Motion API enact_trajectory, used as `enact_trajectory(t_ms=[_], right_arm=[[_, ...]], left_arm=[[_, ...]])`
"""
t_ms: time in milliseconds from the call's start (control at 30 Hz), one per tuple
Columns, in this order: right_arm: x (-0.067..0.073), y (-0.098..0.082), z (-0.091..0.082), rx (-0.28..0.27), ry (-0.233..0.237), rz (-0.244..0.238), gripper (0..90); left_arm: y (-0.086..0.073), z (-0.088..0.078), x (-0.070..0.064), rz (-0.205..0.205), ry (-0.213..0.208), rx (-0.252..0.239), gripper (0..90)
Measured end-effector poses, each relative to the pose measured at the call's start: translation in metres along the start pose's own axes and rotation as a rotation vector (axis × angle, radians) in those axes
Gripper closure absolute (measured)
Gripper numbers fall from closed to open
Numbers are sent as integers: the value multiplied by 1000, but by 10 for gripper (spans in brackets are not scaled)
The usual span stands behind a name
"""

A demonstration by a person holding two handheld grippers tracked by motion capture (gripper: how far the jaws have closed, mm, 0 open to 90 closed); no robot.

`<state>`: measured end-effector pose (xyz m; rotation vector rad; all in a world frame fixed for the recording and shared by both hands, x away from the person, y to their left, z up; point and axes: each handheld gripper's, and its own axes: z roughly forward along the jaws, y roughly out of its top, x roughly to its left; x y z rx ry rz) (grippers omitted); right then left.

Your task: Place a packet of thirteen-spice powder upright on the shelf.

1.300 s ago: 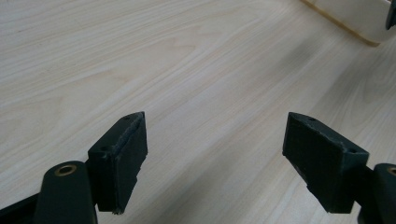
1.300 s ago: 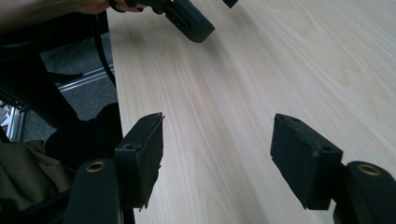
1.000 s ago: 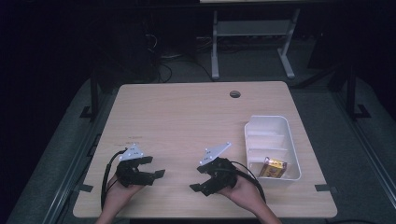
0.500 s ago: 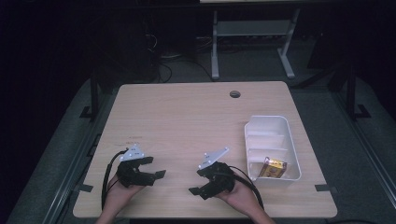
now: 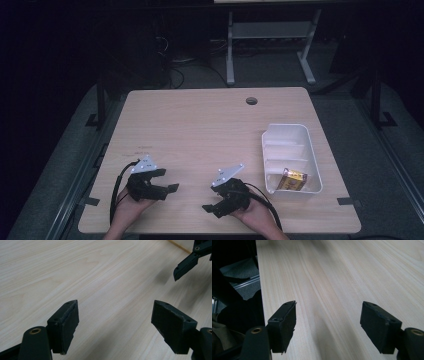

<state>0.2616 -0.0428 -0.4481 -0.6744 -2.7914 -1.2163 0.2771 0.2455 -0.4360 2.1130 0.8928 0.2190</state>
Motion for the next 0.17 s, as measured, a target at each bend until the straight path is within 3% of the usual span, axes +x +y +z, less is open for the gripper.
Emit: enact_trajectory(t_ms=[167], right_arm=[[0, -1, 2, 1, 5, -8, 274]], left_arm=[[0, 0, 0, 2, 1, 0, 218]])
